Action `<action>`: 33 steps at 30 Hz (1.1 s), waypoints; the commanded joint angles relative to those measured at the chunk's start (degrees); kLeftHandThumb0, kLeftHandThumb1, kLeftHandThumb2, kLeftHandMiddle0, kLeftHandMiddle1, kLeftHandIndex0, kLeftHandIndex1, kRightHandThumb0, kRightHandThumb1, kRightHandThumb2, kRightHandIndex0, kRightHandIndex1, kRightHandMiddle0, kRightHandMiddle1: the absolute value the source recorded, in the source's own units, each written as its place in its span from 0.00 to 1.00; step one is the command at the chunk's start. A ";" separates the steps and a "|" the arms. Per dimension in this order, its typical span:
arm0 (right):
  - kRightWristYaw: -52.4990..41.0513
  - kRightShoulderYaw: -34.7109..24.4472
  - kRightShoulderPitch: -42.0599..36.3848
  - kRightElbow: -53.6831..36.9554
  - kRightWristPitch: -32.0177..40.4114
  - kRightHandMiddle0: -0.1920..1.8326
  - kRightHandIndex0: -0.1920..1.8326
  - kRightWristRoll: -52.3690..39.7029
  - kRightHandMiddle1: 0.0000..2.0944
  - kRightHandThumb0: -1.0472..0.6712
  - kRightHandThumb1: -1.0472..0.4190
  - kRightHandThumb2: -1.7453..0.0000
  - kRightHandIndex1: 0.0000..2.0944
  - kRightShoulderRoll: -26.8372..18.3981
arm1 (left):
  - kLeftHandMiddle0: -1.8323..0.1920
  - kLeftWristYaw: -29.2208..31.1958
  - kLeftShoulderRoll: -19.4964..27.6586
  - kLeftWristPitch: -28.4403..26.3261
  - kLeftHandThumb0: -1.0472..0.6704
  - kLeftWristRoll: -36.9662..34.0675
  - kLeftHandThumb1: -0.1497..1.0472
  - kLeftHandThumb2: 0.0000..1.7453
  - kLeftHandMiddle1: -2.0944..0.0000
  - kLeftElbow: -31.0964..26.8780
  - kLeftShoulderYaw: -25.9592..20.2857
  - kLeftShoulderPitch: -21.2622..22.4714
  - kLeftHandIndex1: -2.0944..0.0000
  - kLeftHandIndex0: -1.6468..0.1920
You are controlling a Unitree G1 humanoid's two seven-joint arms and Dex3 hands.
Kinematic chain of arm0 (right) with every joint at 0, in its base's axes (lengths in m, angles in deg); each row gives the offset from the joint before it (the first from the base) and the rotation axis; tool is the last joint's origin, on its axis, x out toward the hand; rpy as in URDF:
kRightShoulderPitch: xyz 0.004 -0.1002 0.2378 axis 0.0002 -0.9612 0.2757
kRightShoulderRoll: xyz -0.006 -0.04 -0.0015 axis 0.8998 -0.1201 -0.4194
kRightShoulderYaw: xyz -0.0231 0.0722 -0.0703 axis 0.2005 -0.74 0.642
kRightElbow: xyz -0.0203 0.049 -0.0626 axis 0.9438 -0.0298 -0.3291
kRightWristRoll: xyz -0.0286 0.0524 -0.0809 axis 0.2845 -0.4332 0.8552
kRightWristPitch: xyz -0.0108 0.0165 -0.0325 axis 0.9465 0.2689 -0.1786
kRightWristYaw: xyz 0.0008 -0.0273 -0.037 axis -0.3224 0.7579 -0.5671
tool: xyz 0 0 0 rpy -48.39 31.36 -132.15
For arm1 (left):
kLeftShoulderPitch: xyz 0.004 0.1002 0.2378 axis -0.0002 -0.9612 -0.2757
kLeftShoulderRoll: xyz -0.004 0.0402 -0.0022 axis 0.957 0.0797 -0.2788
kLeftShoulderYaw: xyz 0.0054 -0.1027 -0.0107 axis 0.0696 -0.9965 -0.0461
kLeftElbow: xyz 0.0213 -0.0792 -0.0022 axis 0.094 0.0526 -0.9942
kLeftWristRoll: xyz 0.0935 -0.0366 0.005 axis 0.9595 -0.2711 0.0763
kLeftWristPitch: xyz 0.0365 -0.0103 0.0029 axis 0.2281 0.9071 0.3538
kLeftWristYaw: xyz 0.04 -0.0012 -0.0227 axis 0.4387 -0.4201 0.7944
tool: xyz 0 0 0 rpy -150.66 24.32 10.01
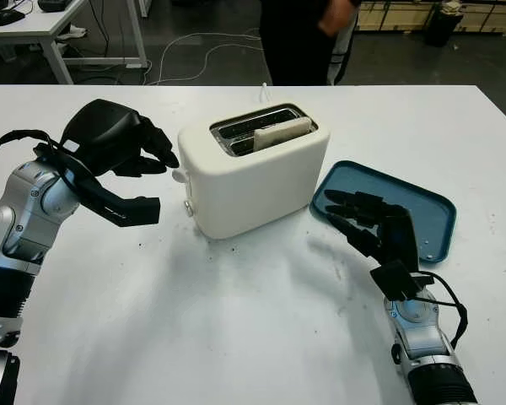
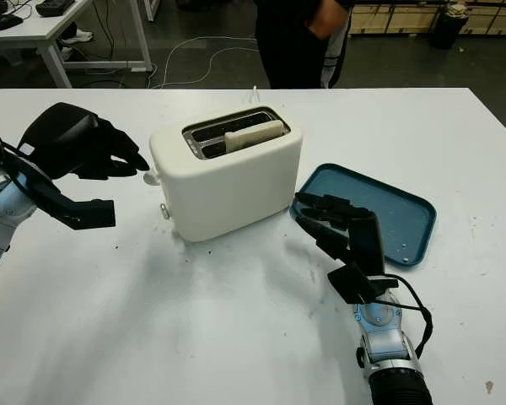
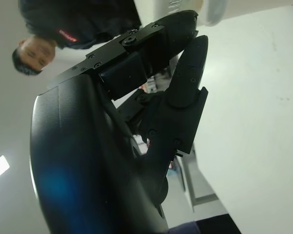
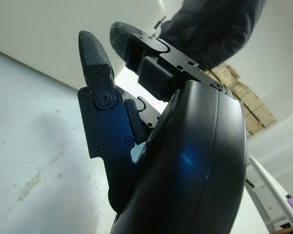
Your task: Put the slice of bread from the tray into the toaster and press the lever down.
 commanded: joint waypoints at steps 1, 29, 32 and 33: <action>0.46 -0.23 0.43 0.58 -0.69 0.61 0.63 0.09 0.00 0.33 0.11 1.00 0.08 -0.05 | 0.35 0.36 -0.38 0.76 0.42 -1.24 0.82 0.00 0.51 1.12 0.62 0.96 1.00 0.17; 0.94 -0.08 0.15 1.14 -0.84 0.61 0.63 0.24 0.00 0.33 0.11 1.00 0.08 0.26 | 0.41 -1.58 -1.45 3.63 0.41 -0.60 0.80 0.00 0.40 5.26 3.63 2.74 1.00 0.17; 0.90 -0.13 0.13 1.29 -0.85 0.61 0.62 0.05 0.00 0.33 0.11 1.00 0.08 0.29 | 0.41 -1.84 -1.56 3.79 0.41 -0.44 0.80 0.00 0.40 5.54 3.82 2.70 1.00 0.17; 0.87 -0.13 0.13 1.27 -0.82 0.61 0.62 0.03 0.00 0.33 0.11 1.00 0.08 0.28 | 0.41 -1.92 -1.58 3.80 0.41 -0.35 0.81 0.00 0.41 5.51 3.84 2.68 1.00 0.16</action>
